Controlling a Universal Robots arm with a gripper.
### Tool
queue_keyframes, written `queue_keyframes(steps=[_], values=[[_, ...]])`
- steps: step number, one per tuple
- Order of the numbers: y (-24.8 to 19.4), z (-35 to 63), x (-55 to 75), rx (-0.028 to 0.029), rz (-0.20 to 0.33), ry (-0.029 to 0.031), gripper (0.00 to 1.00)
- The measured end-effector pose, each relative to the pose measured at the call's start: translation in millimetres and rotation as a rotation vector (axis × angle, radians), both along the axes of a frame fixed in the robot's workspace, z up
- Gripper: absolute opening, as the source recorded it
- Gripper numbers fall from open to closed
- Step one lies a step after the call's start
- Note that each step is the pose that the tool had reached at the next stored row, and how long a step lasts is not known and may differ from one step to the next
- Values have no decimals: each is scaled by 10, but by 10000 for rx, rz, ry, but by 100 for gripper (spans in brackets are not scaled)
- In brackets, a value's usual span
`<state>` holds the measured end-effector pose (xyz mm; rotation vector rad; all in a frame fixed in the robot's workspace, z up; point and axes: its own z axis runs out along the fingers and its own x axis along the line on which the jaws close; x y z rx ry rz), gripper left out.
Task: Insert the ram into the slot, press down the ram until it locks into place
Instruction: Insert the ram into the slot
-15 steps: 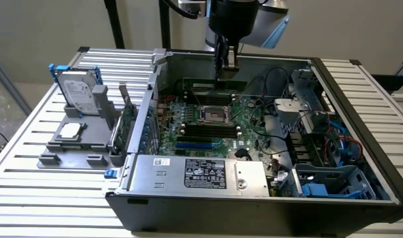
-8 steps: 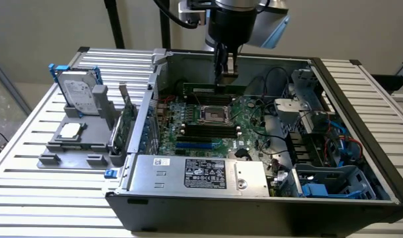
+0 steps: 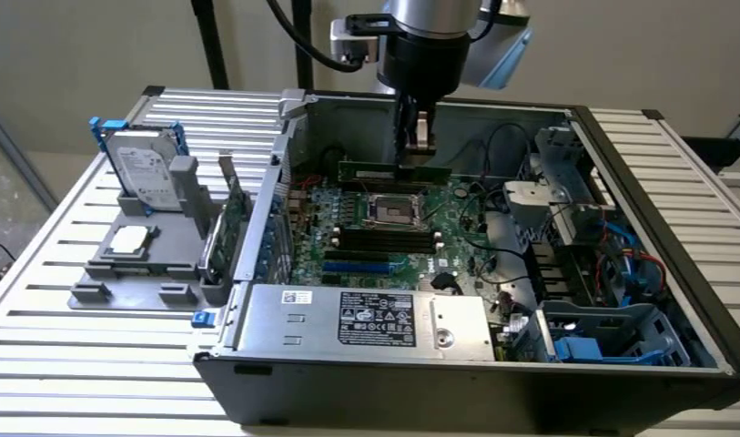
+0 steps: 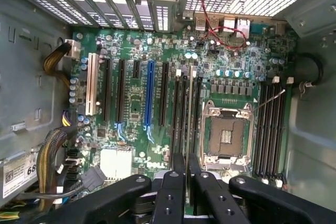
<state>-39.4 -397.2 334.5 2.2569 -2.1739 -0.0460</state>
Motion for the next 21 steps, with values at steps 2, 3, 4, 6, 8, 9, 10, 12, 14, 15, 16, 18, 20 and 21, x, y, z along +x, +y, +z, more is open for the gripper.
queue_keyframes(steps=[2, 3, 4, 6, 8, 9, 10, 12, 14, 15, 16, 18, 20, 21], values=[[0, -36, 4, 0, -93, 1, 14], [0, -54, 8, 0, -113, 0, 14], [0, -72, 13, 0, -129, 1, 14], [1, -109, 20, 0, -153, 0, 14], [3, -145, 23, -1, -166, 0, 14], [5, -163, 24, -1, -169, 0, 14], [8, -182, 26, 1, -170, 0, 14], [14, -217, 27, -1, -173, 0, 14], [21, -255, 27, 0, -181, 0, 14], [25, -273, 27, 0, -183, 0, 14], [29, -291, 27, 1, -184, 0, 14], [38, -326, 27, -1, -186, 1, 14], [49, -362, 27, -1, -187, 1, 14], [56, -382, 27, 0, -187, 0, 14]])
